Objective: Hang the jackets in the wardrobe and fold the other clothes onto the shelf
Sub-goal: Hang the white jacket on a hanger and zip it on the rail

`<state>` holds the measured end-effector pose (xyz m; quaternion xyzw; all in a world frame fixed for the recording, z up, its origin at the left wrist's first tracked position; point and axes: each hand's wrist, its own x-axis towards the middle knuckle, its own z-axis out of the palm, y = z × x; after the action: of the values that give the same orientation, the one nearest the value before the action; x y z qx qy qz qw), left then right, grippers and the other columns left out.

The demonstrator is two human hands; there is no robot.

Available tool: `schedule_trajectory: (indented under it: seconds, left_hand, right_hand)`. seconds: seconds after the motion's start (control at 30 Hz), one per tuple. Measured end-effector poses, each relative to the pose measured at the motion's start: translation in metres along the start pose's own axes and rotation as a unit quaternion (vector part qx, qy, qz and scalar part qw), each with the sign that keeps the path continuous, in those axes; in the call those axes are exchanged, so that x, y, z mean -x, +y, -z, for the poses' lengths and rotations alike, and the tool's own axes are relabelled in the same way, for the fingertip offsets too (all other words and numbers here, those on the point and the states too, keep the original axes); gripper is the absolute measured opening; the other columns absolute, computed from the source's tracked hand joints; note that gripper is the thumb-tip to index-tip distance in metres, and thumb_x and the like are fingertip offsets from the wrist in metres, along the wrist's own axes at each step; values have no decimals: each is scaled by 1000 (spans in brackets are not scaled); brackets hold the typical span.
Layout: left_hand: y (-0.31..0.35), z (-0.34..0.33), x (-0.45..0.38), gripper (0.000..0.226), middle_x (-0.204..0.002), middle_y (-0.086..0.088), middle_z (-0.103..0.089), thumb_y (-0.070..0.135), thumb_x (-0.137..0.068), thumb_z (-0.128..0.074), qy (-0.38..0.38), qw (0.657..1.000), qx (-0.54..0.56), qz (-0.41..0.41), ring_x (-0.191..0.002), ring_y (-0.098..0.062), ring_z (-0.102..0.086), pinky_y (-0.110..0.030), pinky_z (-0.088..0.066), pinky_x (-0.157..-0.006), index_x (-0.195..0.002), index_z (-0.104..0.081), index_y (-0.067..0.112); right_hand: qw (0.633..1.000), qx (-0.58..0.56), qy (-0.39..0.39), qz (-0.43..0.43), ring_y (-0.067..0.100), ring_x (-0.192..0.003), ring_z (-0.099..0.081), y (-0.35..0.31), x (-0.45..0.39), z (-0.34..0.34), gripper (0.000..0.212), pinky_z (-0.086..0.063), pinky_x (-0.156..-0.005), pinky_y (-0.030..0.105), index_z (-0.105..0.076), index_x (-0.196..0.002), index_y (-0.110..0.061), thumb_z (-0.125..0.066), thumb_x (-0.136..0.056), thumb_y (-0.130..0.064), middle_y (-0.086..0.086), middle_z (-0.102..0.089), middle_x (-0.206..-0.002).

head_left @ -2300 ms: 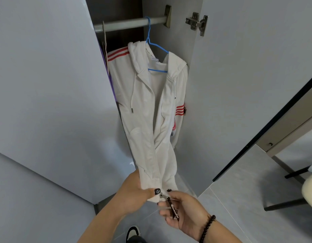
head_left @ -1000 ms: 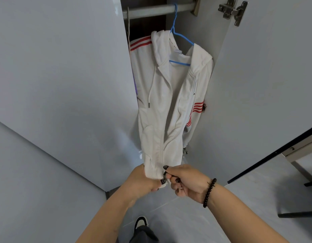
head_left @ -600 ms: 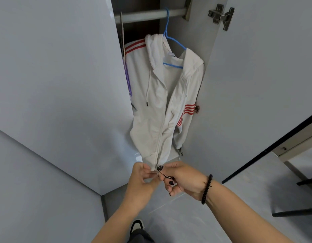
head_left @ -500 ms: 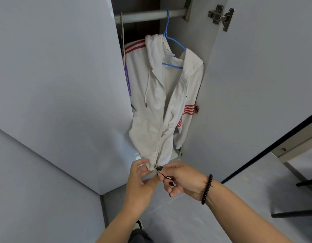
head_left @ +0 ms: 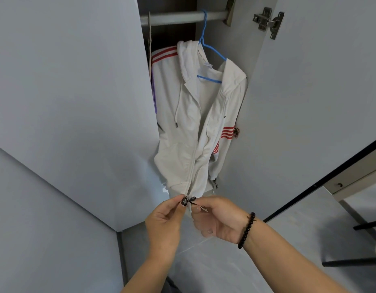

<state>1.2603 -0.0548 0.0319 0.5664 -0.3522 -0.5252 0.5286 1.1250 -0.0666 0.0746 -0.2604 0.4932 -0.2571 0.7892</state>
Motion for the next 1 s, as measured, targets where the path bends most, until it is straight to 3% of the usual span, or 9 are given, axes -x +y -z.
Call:
schedule_trajectory:
  seconds: [0.27,0.57,0.7,0.87,1.0]
  left_hand:
    - [-7,8,-9,36,-86,-3,-77,-9,-79,-69,-19,997,19,68,-84,-11,-73,-12,-53,-69,-74,-80,25]
    - [-12,15,-19,25,-91,-14,-75,-8,-77,-69,18,987,79,141,-98,-31,-69,-38,-49,-95,-80,-80,15]
    - [-7,20,-25,23,-90,-17,-74,-11,-79,-65,17,978,128,165,-91,-30,-69,-33,-52,-84,-75,-78,8]
    - [3,19,-44,13,-82,-18,-71,-6,-85,-58,40,953,221,204,-75,-23,-71,-28,-58,-69,-88,-69,0]
    - [6,15,-53,12,-80,-14,-72,1,-88,-63,49,943,248,217,-72,-21,-71,-32,-58,-70,-99,-65,0]
  right_hand:
    - [992,-103,71,-11,9,-37,-30,-10,-11,6,43,-25,-36,18,-45,-50,-19,-42,-93,-17,-7,-28,-46]
    - [981,-163,87,-62,9,-33,-28,-19,-32,0,44,-25,-31,18,-45,-46,-17,-44,-90,-15,-7,-27,-44]
    - [984,-143,86,-60,9,-33,-29,-24,-39,-7,41,-25,-32,17,-43,-50,-18,-43,-90,-15,-7,-27,-44]
    - [997,-18,52,-46,10,-38,-29,-25,-44,-28,38,-27,-37,18,-45,-52,-20,-44,-89,-17,-5,-29,-48]
    - [998,-17,31,-45,9,-39,-30,-27,-46,-35,39,-26,-38,18,-46,-51,-19,-45,-89,-17,-5,-30,-46]
